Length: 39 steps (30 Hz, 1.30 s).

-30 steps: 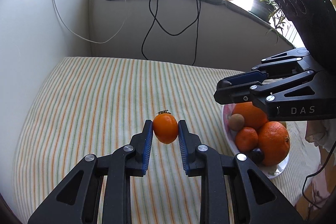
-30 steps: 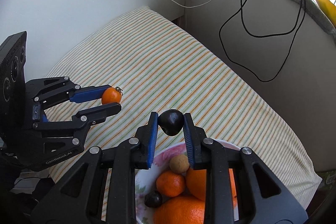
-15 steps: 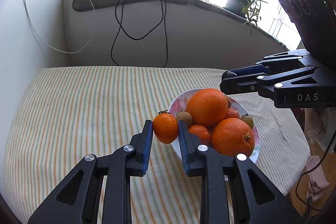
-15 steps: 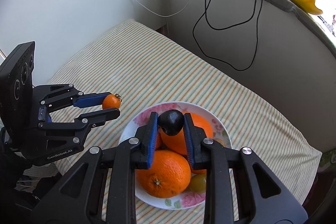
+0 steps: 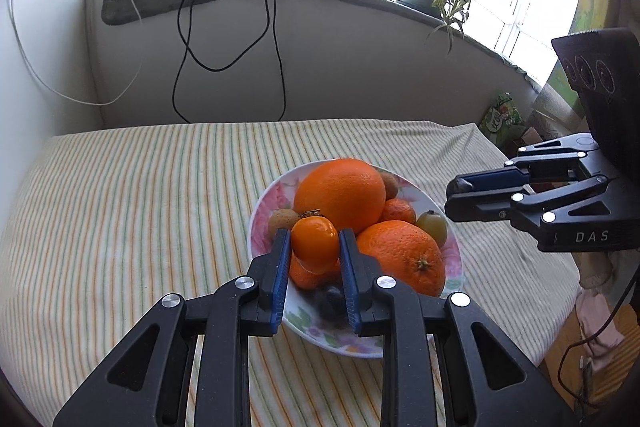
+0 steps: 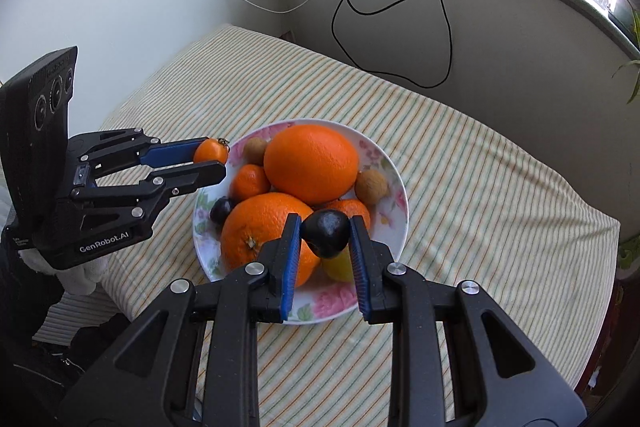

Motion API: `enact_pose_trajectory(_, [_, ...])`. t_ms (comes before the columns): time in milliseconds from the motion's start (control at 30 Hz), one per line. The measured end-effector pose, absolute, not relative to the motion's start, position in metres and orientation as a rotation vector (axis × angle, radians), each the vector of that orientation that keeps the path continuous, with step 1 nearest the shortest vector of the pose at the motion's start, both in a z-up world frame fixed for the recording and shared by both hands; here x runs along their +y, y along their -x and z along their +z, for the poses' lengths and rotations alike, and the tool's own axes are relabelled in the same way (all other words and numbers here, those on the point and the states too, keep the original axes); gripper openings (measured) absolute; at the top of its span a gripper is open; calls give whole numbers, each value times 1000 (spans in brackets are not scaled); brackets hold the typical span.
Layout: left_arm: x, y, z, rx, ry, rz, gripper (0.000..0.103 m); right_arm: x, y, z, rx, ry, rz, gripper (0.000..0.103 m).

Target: Organize fruits

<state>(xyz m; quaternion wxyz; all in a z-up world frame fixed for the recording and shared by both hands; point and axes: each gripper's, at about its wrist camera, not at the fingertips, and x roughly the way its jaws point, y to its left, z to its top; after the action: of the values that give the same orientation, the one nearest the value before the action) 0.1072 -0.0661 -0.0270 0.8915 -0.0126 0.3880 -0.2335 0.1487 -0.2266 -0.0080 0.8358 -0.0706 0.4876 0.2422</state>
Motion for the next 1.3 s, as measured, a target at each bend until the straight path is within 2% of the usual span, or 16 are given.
enact_pose_trajectory(767, [-80, -111, -20, 793, -3, -494, 23, -234, -126, -16, 1027, 95, 543, 26])
enact_pose_trajectory(800, [-80, -111, -20, 792, -2, -493, 24, -234, -126, -15, 1024, 94, 544, 27])
enact_pose_trajectory(833, [-79, -111, -19, 790, -2, -493, 26, -233, -126, -14, 1021, 93, 543, 33])
enact_pose_trajectory(867, [-79, -111, -18, 787, -2, -491, 30, -233, -125, -14, 1019, 91, 545, 38])
enact_pose_trajectory(900, [-79, -110, -17, 784, -1, -490, 36, -233, -125, -14, 1014, 91, 543, 47])
enact_pose_trajectory(933, [-79, -109, -16, 780, -1, -491, 39, -233, -124, -13, 1008, 91, 540, 51])
enact_pose_trajectory(1300, [-71, -91, -6, 751, 0, -468, 40, -243, -103, 2, 953, 26, 535, 51])
